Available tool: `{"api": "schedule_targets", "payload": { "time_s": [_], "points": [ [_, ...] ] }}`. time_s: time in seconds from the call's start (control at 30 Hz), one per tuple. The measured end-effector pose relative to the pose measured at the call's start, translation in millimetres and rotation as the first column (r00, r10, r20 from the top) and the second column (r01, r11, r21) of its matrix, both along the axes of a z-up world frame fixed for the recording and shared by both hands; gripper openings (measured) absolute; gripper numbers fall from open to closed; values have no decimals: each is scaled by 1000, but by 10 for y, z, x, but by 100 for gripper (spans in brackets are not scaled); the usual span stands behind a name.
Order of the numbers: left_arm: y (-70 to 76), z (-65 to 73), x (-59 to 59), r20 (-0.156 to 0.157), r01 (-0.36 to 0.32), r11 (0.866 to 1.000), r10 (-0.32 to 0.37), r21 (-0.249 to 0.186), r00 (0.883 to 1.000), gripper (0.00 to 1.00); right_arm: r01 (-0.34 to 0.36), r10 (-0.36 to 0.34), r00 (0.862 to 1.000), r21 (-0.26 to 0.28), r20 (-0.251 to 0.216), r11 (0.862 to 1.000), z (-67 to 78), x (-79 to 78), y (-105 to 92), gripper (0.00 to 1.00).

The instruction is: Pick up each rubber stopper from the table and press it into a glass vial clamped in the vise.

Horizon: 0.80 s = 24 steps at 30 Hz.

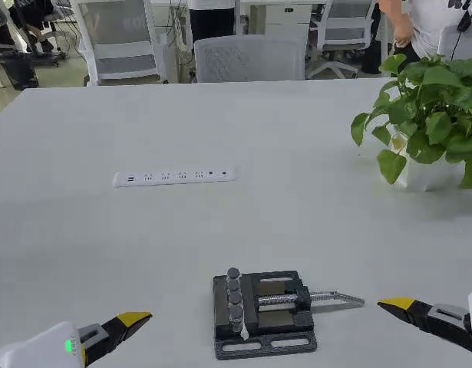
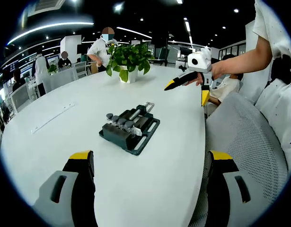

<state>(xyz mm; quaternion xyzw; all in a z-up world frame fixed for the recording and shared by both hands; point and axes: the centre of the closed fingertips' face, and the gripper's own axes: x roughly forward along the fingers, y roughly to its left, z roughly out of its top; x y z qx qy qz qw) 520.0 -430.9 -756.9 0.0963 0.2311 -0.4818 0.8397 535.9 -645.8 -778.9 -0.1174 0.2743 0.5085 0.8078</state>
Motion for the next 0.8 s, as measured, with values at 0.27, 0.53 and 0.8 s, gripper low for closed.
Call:
{"api": "schedule_targets", "payload": {
  "time_s": [0.27,0.53,0.8],
  "points": [
    [-1,-18,20,-5,-9,1000,9,7,1000,99,10,-10,1000,4,6,1000,9,34,-26,98],
    [1,-39,17,-6,-4,1000,4,13,1000,99,5,-5,1000,1,9,1000,26,41,-28,98],
    [-19,-31,12,-5,1,1000,-1,13,1000,99,5,-5,1000,-2,11,1000,38,33,-31,97]
  ]
}}
